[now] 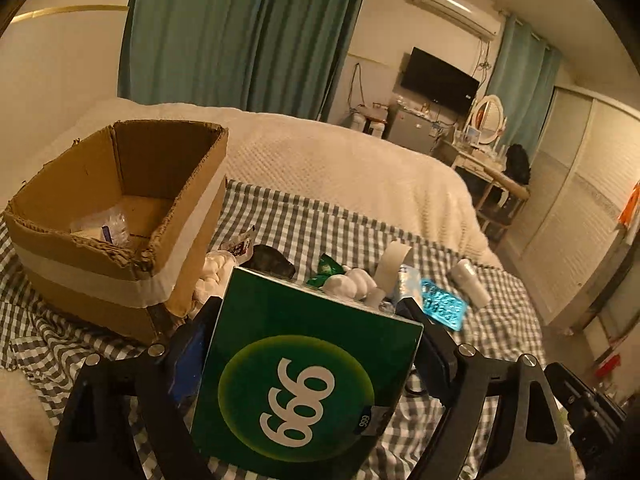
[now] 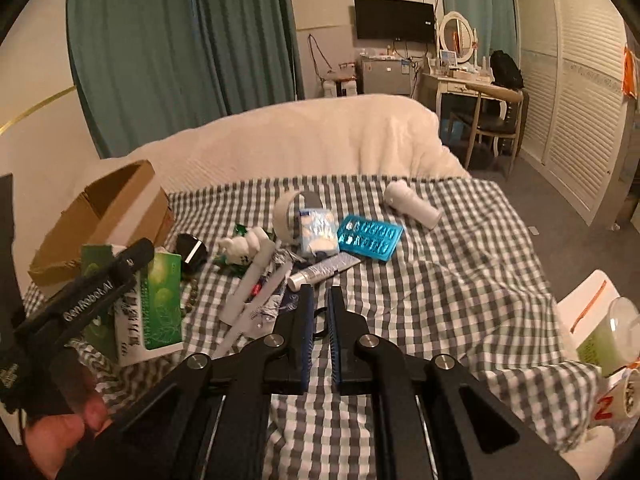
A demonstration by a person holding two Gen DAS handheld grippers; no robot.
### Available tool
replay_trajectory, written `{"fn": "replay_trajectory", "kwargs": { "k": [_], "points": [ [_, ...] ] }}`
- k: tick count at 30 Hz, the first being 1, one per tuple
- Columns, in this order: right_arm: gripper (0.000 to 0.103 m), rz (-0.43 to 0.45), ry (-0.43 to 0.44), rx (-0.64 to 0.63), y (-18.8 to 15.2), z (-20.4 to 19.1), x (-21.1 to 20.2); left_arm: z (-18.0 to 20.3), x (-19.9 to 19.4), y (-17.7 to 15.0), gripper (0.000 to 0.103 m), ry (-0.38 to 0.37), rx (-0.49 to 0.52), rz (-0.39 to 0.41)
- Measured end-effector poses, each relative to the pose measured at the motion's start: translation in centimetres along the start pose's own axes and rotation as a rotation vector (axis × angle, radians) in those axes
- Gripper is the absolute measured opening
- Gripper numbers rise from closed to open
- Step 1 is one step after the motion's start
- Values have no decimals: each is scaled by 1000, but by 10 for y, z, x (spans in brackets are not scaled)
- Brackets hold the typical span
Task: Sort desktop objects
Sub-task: 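Grasp the green medicine box with left tool while right tool grasps the black hair tie, then carry both items into the cardboard box and open both tools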
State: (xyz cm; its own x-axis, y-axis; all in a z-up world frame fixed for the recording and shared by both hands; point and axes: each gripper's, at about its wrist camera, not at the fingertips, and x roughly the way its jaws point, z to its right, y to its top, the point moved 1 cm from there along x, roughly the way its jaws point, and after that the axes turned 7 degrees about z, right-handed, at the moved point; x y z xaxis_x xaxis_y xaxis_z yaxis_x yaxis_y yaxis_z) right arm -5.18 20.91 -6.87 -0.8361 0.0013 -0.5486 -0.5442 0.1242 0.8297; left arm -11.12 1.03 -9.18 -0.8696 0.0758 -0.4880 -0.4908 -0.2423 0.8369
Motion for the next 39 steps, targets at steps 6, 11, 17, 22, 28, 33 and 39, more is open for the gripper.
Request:
{"fn": "replay_trajectory", "kwargs": {
  "k": [6,11,17,22,28,33,39],
  "points": [
    [7,12,-1,2,12,-9,-28,-9,-22,14,88,-2,20,40],
    [7,-32,4,49,-2,-8,-16,-16,-9,-10,88,7,41,14],
    [7,-139,-2,71,-33,-1,29,-15,26,-39,88,26,46,-51],
    [11,-186,-5,81,-48,4,66,-11,57,-53,88,45,63,-76],
    [23,-248,-17,104,-58,12,116,-10,78,-54,88,76,92,-39],
    [23,-286,-21,138,-61,21,147,-10,86,-52,88,76,87,-21],
    [5,-306,-15,136,-60,21,151,-11,80,-46,87,55,73,-11]
  ]
}}
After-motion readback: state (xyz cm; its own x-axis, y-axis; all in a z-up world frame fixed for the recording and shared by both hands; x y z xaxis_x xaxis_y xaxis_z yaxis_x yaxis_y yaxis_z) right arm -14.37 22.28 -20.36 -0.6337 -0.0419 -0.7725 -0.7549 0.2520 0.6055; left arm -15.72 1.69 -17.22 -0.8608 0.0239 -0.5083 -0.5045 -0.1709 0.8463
